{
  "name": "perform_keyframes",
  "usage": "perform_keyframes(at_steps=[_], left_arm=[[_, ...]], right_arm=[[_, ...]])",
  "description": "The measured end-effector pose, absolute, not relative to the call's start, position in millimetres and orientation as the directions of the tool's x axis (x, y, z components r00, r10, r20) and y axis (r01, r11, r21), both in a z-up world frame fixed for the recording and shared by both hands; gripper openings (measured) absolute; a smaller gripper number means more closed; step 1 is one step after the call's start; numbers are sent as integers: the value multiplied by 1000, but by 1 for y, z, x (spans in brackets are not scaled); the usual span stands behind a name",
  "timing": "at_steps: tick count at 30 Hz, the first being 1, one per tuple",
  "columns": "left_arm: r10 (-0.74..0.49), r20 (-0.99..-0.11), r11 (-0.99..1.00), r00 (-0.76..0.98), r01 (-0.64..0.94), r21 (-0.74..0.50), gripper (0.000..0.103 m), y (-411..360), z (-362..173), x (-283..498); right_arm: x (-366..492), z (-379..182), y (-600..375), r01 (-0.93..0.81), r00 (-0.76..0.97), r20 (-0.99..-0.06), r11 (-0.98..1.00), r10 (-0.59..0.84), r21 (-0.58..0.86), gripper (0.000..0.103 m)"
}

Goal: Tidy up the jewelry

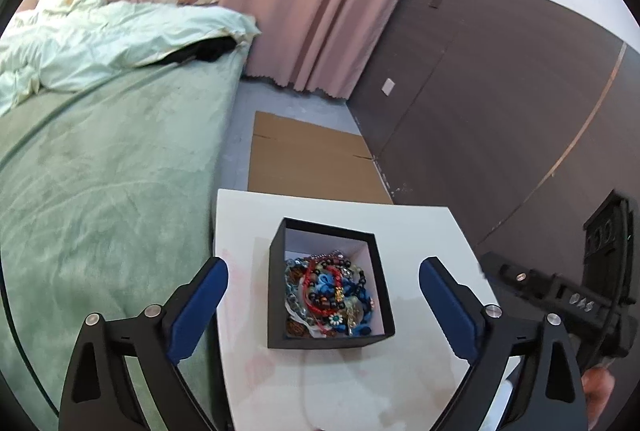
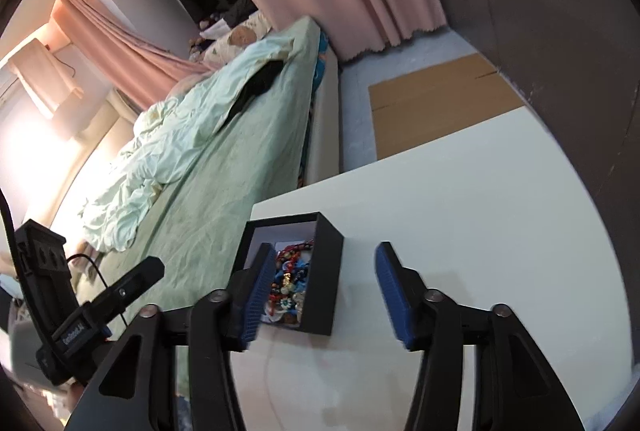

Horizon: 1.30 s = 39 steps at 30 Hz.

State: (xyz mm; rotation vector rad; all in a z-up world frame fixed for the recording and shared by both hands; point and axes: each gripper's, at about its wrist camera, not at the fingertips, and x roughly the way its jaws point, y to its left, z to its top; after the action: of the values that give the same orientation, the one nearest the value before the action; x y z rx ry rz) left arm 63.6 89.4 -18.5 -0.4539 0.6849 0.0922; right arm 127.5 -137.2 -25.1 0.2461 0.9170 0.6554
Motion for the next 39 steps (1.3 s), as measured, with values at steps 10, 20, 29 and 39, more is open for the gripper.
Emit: perform_keyframes(at_steps=[10,20,29,39], left_arm=[[-8,-617,954,787,-179,-240,103,56,-13,48],[28,-613,979,790,-146,-144,103,36,-16,32],[43,-586,982,809,-141,-123,103,37,-11,13],[61,-575,985,816,-143,-98,103,41,-10,2]], right_arm=[[105,-7,-165,-418,513,-645,821,567,389,84],[86,-6,-162,-472,504,-672,825,543,312,93],[66,-8,-164,-516,492,-685,814,537,267,93],[61,-10,-169,-515,498,-682,816,536,265,93]])
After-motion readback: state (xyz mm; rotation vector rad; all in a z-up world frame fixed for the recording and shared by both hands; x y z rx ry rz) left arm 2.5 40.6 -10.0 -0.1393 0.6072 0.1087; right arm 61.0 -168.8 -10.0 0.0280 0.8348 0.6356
